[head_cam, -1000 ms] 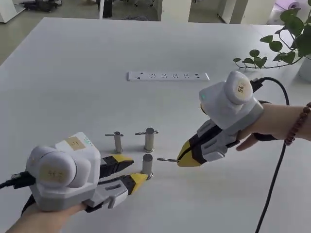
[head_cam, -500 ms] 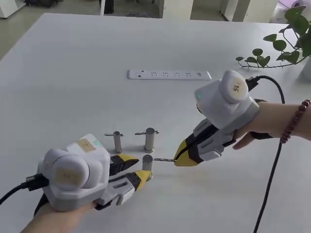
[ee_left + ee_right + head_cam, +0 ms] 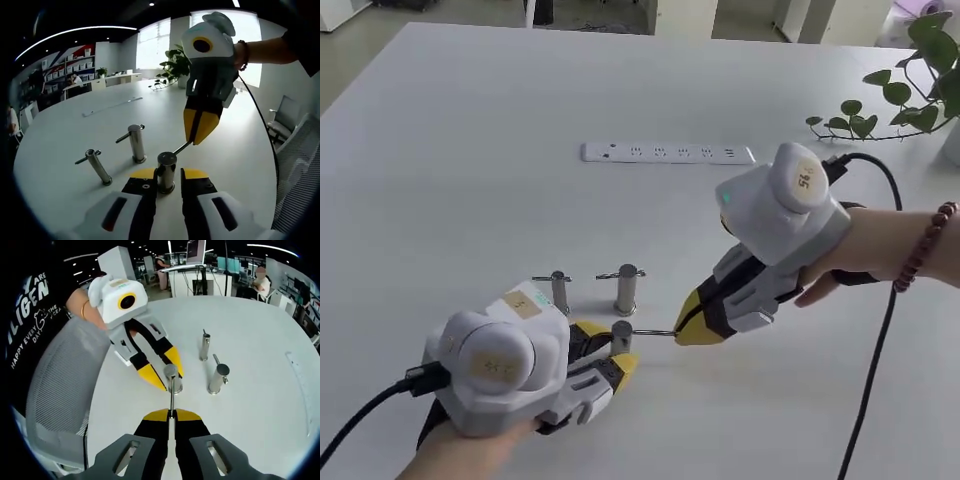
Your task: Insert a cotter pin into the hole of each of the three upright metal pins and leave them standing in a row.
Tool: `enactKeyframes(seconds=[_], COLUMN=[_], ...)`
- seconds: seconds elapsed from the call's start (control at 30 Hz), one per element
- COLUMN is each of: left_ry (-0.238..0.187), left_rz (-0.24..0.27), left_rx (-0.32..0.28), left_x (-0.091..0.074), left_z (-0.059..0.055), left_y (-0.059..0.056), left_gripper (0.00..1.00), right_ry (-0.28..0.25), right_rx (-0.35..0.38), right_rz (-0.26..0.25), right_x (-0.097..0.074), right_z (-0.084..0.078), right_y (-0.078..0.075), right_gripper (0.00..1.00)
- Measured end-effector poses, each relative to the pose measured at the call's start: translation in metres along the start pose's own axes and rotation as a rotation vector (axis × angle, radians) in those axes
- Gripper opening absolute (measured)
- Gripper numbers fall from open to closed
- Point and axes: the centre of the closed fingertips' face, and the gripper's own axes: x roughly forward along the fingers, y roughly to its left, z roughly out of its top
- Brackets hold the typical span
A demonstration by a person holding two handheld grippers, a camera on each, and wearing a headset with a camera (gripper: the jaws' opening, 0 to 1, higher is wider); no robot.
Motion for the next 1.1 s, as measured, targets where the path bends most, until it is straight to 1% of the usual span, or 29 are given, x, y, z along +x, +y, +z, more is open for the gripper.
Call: enactKeyframes(seconds=[0.13, 0.2, 0.37, 0.6, 0.7, 0.93, 1.0, 1.1], left_ry=[-0.001, -0.002, -0.003, -0.014, -0.02, -0.028, -0.029, -0.033], left_rz=[0.012, 0.015, 0.009, -0.028, -0.05, -0.089, -0.095, -0.095], left_rx=[0.001, 0.007, 0.017, 0.021, 0.023, 0.026, 0.032, 0.043], left_x=[0.001, 0.001, 0.001, 0.002, 0.002, 0.003, 0.003, 0.003], left_z=[0.0, 0.0, 0.0, 0.0, 0.0, 0.001, 0.0, 0.0], left_y=[0.002, 0.003, 0.003, 0.002, 0.002, 0.001, 0.001, 0.0], left_gripper=[0.14, 0.12, 0.12, 0.12, 0.12, 0.12, 0.12, 0.11], right_ry=[-0.015, -0.01, -0.001, 0.014, 0.014, 0.031, 0.034, 0.054], right_rx=[0.002, -0.004, -0.018, -0.072, -0.11, -0.15, -0.161, -0.205], right_rz=[0.007, 0.009, 0.013, 0.019, 0.027, 0.034, 0.035, 0.03], right_x=[0.0, 0.001, 0.003, 0.003, 0.006, 0.01, 0.009, 0.01], right_z=[0.003, 0.002, 0.002, 0.004, 0.005, 0.003, 0.003, 0.003], right_y=[0.0, 0.0, -0.001, -0.002, -0.002, -0.005, -0.006, -0.006], right_gripper=[0.0, 0.0, 0.0, 0.0, 0.0, 0.0, 0.0, 0.0])
